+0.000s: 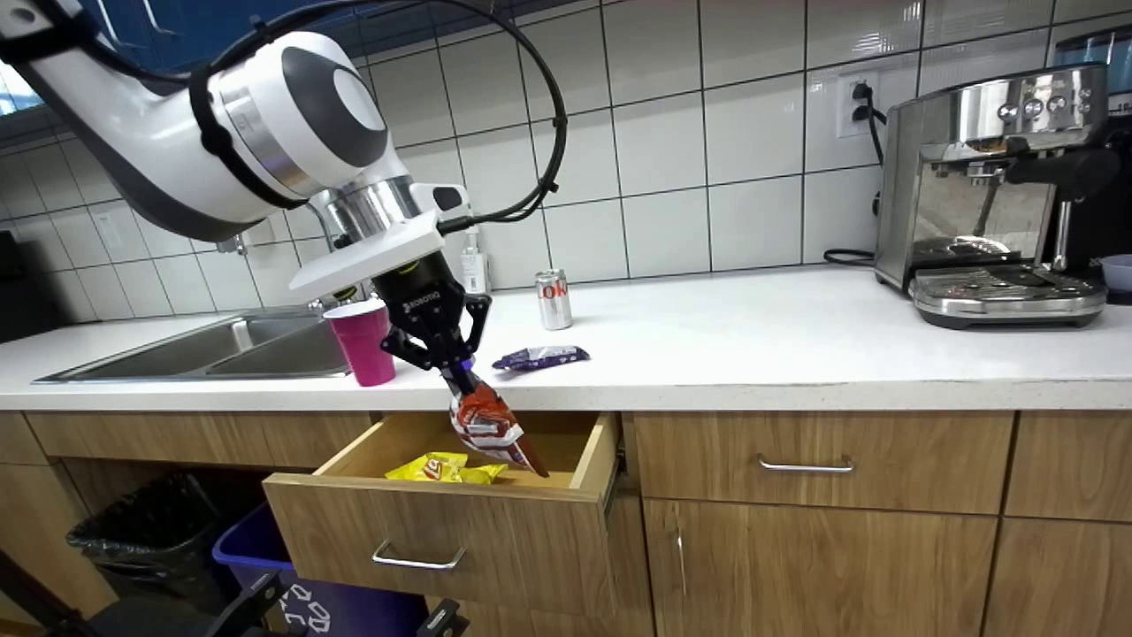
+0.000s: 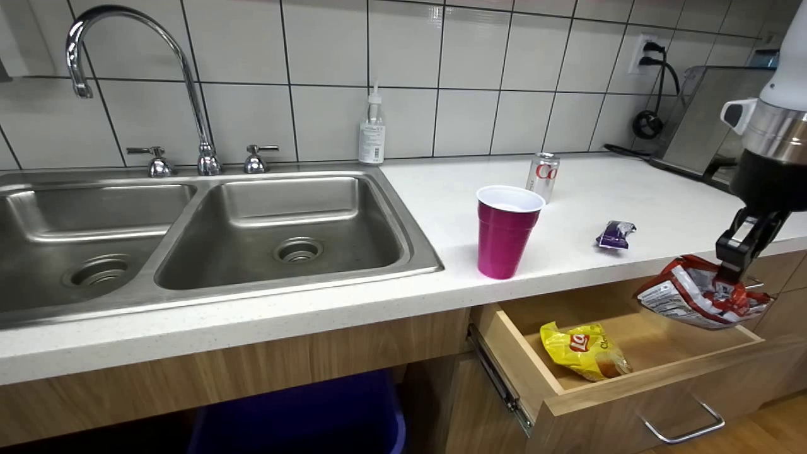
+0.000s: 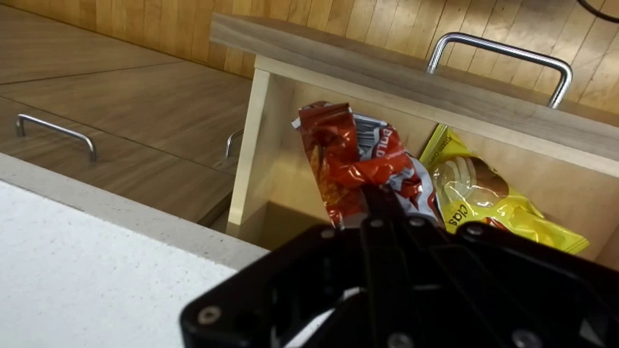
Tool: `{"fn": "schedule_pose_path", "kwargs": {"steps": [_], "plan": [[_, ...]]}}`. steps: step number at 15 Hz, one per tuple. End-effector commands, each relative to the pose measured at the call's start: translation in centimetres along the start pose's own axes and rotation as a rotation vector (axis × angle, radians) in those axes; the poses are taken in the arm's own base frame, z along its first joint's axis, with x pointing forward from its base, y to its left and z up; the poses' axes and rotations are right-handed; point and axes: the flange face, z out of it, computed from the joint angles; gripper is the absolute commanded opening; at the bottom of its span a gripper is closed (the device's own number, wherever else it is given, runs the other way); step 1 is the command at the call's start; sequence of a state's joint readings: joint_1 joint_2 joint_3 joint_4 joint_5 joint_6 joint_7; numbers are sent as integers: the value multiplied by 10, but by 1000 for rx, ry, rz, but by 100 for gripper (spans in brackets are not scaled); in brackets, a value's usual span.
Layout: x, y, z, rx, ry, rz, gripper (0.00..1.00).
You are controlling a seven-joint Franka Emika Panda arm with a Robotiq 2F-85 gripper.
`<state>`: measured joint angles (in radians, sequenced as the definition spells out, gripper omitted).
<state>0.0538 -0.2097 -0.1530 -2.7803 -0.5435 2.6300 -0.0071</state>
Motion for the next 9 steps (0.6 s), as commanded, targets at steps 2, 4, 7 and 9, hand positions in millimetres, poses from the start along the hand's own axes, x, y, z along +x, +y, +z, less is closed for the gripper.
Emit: {"fn": "schedule_pose_path", "kwargs": {"steps": [2, 4, 7, 9], "plan": [[6, 2, 14, 0, -37, -27, 0], [8, 4, 20, -2, -48, -23, 0], [14, 10, 30, -9, -54, -7, 0], [19, 15, 36, -20, -64, 3, 0]]}}
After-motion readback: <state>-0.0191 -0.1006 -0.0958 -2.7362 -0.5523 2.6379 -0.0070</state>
